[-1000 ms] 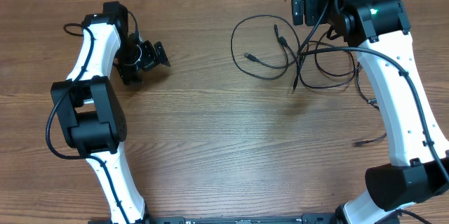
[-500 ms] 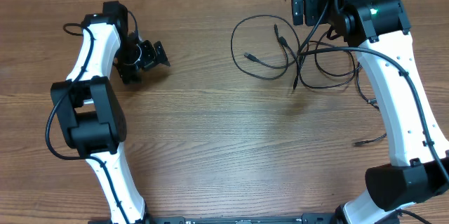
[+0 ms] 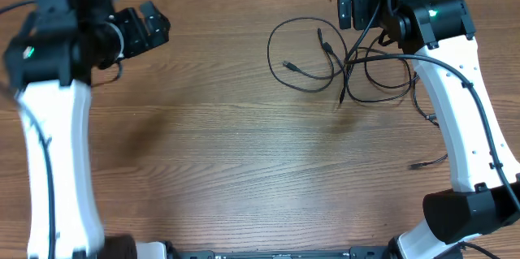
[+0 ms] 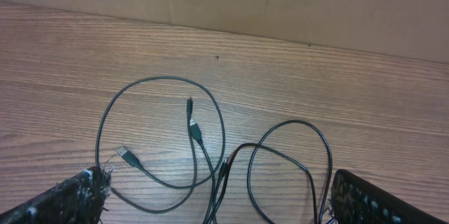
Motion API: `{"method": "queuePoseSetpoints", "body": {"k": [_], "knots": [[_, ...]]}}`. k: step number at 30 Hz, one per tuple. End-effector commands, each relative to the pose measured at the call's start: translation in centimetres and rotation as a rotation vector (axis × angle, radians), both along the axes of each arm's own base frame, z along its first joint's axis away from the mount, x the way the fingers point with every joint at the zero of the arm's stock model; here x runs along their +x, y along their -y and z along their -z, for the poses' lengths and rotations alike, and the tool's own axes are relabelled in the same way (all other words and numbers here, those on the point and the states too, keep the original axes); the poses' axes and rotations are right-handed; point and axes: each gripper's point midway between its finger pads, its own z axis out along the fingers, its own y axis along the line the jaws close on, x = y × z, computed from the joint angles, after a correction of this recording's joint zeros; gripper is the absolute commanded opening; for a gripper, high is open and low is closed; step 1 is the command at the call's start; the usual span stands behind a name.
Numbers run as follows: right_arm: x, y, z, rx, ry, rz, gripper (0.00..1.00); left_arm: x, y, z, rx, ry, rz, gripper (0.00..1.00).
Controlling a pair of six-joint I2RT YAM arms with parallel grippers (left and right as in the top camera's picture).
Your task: Untangle cables
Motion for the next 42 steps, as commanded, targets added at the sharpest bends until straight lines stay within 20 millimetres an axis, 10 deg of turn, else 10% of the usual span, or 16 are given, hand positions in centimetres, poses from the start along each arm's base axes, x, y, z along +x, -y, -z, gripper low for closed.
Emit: {"method": "queuePoseSetpoints", "body": {"k": [1,17,23,31,42], "knots": [[0.1,-0.1,-0.6,0.007,0.014,0.0,1.0,-1.5,0.4,-2.1,0.016,0.057,0.014,1.0],[0.1,-0.1,-0.6,0.007,0.014,0.0,1.0,-5.8,0.8,-7.1,0.033,0.201,0.011,1.0],[0.1,-0.1,-0.6,0.007,0.014,0.0,1.0,-7.0,-2.1,-8.0,0.152,0.227,-0.122,1.0],[0.1,-0.1,-0.6,0.007,0.014,0.0,1.0,-10.0,-3.2,-6.0,0.208,0.111,-0.173,1.0],[0.1,-0.1,-0.6,0.007,0.014,0.0,1.0,-8.7,-2.5,-4.4,0.269,0.105,-0.161,0.99]]}}
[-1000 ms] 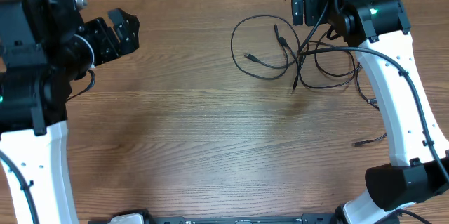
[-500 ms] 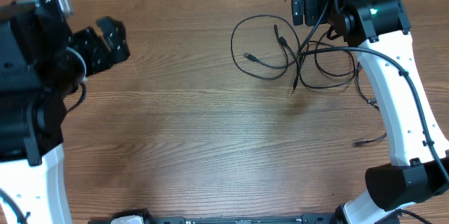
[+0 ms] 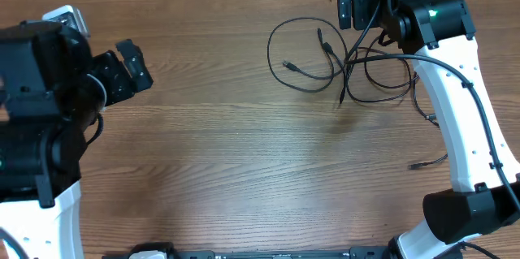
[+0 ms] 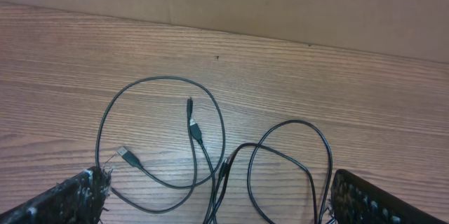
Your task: Untangle cables
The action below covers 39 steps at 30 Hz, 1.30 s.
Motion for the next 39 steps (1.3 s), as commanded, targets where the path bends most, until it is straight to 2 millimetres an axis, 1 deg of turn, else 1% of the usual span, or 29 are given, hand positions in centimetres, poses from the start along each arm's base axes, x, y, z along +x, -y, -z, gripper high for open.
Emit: {"method": "queuePoseSetpoints", "body": {"k": [1,6,10,16,21,26,28,31,35,39], "knots": [[0.1,-0.1,-0.6,0.006,0.014,0.0,1.0,0.3,-0.1,0.8,0.036,-0.002,0.001,0.99],[0.1,-0.1,-0.6,0.006,0.013,0.0,1.0,1.4,0.1,3.0,0.036,0.018,0.008,0.99],[0.1,-0.1,-0.6,0.006,0.013,0.0,1.0,2.1,0.1,5.9,0.037,0.035,0.006,1.0],[0.1,-0.1,-0.6,0.006,0.014,0.0,1.0,3.3,0.4,11.9,0.026,0.068,0.019,0.99],[0.1,-0.1,-0.6,0.006,0.014,0.0,1.0,3.6,1.1,16.4,0.002,0.112,0.051,1.0],[0.1,-0.1,-0.6,0.006,0.014,0.0,1.0,3.0,1.5,20.3,-0.01,0.176,0.068,0.99],[0.1,-0.1,-0.6,0.006,0.014,0.0,1.0,2.8,1.5,21.5,-0.01,0.214,0.071,0.99],[0.1,-0.1,-0.6,0.006,0.013,0.0,1.0,2.2,1.6,22.9,-0.009,0.28,0.074,1.0],[0.1,-0.1,-0.6,0.006,0.014,0.0,1.0,0.9,1.7,24.4,-0.04,0.359,0.065,0.99],[0.1,-0.1,-0.6,0.006,0.013,0.0,1.0,-0.6,2.0,26.8,-0.1,0.366,0.051,0.99]]}}
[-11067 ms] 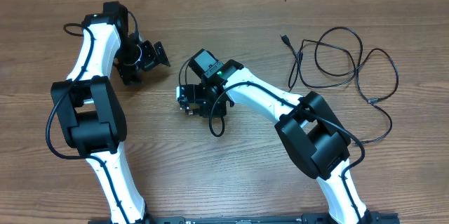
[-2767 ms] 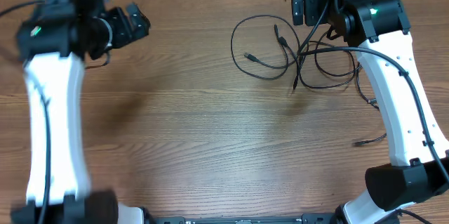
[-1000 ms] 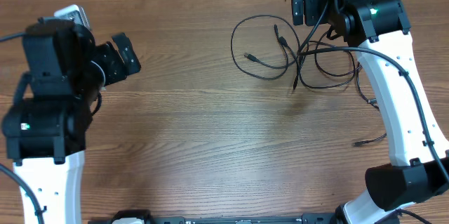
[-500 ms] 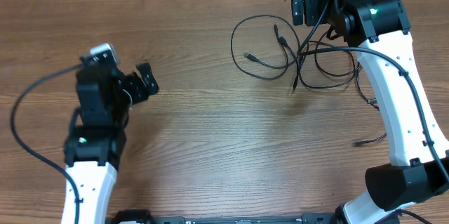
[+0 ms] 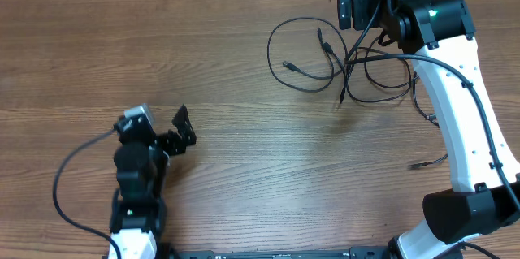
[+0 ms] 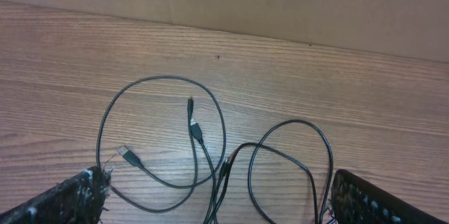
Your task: Untangle cables
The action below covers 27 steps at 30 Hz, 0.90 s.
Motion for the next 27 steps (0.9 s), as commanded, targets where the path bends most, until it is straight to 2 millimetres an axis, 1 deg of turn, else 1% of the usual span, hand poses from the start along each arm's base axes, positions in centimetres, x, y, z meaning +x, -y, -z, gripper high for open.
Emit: {"method": "queuePoseSetpoints", "body": {"k": [1,3,6,9,13,16,20,21,22,27], "knots": [[0.1,-0.1,-0.6,0.005,0.015,0.002,1.0,-1.4,0.6,2.1,-0.07,-0.012,0.005,1.0],[0.1,-0.1,-0.6,0.005,0.015,0.002,1.0,-2.1,0.5,3.3,-0.079,-0.016,-0.002,1.0],[0.1,-0.1,-0.6,0.005,0.016,0.001,1.0,-2.9,0.4,4.2,-0.08,-0.01,-0.009,0.99],[0.1,-0.1,-0.6,0.005,0.016,0.002,1.0,-3.1,0.1,3.8,-0.066,0.004,-0.023,1.0],[0.1,-0.1,-0.6,0.005,0.016,0.002,1.0,-3.8,-0.1,3.9,-0.064,-0.009,-0.033,1.0],[0.1,-0.1,-0.6,0.005,0.015,0.002,1.0,-4.6,-0.6,3.9,-0.065,-0.016,-0.054,1.0],[0.1,-0.1,-0.6,0.005,0.016,0.002,1.0,-5.9,-0.9,4.1,-0.061,-0.031,-0.067,0.99],[0.1,-0.1,-0.6,0.005,0.015,0.002,1.0,-6.0,-0.8,4.0,-0.056,-0.025,-0.065,1.0],[0.1,-0.1,-0.6,0.005,0.016,0.002,1.0,-5.8,-0.9,3.0,-0.007,0.019,-0.047,1.0],[0.1,-0.1,-0.6,0.005,0.015,0.002,1.0,-5.9,-0.8,-0.5,0.109,0.17,-0.015,0.99]]}}
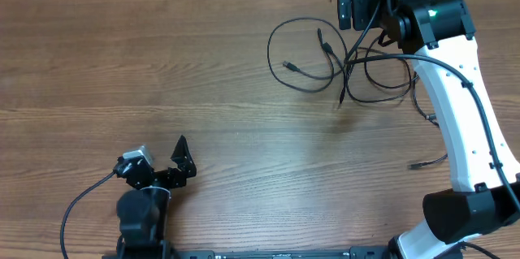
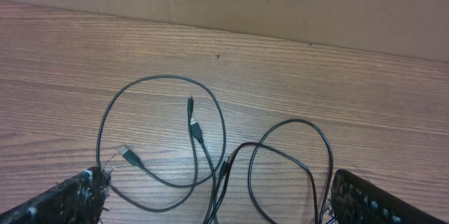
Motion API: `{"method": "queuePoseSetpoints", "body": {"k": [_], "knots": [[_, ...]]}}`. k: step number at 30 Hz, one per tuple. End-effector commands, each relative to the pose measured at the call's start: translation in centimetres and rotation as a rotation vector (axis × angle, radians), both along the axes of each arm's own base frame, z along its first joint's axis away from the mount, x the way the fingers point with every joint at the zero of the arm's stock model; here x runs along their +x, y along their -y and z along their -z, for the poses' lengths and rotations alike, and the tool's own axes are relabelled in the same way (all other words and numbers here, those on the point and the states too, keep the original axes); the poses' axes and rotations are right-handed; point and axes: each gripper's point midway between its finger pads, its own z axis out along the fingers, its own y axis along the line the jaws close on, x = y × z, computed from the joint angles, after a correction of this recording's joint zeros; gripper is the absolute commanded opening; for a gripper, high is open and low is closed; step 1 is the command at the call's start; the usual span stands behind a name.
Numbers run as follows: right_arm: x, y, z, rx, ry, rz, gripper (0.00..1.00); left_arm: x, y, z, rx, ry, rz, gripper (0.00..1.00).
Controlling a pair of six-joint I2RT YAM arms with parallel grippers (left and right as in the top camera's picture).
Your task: Untangle cables
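Observation:
Thin black cables lie tangled (image 1: 345, 62) on the wooden table (image 1: 244, 88) at the far right. One makes a round loop (image 2: 105, 115) ending in a USB plug (image 2: 125, 155). A smaller plug (image 2: 195, 133) lies inside that loop, and another loop (image 2: 326, 147) lies to the right. My right gripper (image 2: 219, 206) hangs open above the knot, its fingers (image 2: 66, 199) wide on either side and touching nothing. My left gripper (image 1: 177, 160) is open and empty near the table's front left edge, far from the cables.
A brown cardboard wall runs along the table's far edge behind the cables. A loose cable end (image 1: 418, 164) lies beside the white right arm (image 1: 459, 121). The left arm's base (image 1: 142, 210) and its lead sit at the front left.
My left arm has drawn a little further back towards the front edge, its gripper still open. The right gripper and the cables have not moved.
My left arm stood high at the far left with its gripper open. Then it was lower and further left, then folded down at the front left, where it now rests. The right gripper stayed open over the unchanged tangle throughout.

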Motion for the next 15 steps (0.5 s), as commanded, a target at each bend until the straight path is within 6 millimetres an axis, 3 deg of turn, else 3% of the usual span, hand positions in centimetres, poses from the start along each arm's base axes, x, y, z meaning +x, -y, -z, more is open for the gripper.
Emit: {"method": "queuePoseSetpoints", "body": {"k": [1,4,15], "knots": [[0.2,-0.1,-0.6,0.006,0.018,0.002,1.0,-0.2,-0.3,-2.1,0.128,0.092,0.01,0.99],[0.1,-0.1,-0.6,0.006,0.017,0.001,1.0,-0.4,-0.2,-3.4,0.181,0.148,0.018,0.99],[0.2,-0.1,-0.6,0.006,0.017,0.002,1.0,-0.4,0.0,-3.2,0.189,0.144,0.03,0.99]]}}
